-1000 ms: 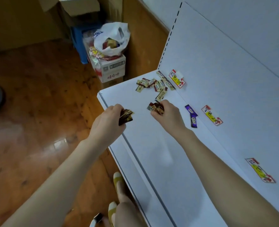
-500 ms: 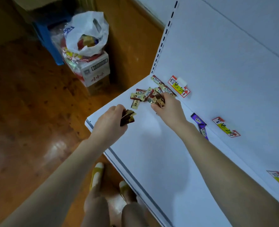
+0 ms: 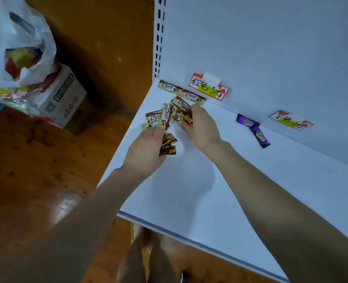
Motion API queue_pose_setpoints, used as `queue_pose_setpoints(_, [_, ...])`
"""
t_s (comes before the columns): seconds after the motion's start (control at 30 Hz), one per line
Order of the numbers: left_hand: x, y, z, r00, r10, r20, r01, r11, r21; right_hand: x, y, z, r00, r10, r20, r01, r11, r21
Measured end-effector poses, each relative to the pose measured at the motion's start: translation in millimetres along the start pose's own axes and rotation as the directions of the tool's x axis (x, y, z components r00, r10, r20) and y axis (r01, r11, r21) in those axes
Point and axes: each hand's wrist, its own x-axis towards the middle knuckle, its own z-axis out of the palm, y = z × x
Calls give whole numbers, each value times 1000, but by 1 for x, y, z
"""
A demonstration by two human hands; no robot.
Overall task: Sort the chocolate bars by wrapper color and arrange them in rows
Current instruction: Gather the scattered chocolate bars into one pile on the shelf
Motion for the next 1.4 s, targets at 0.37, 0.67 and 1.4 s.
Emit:
queue_pose_setpoints(0.37, [17, -14, 21, 992, 122, -9, -122, 992, 44, 12, 9, 18, 999, -28, 27, 29, 999, -42])
queue_pose_setpoints(0.67, [-15, -6, 9, 913, 357, -195, -342, 933, 110, -30, 22, -19, 995, -40, -97, 42, 999, 20])
queue_pose_setpoints(1.4, [-103, 307, 116, 536, 841, 77, -840, 521, 150, -411, 304, -182, 620, 686, -380, -674, 714, 190])
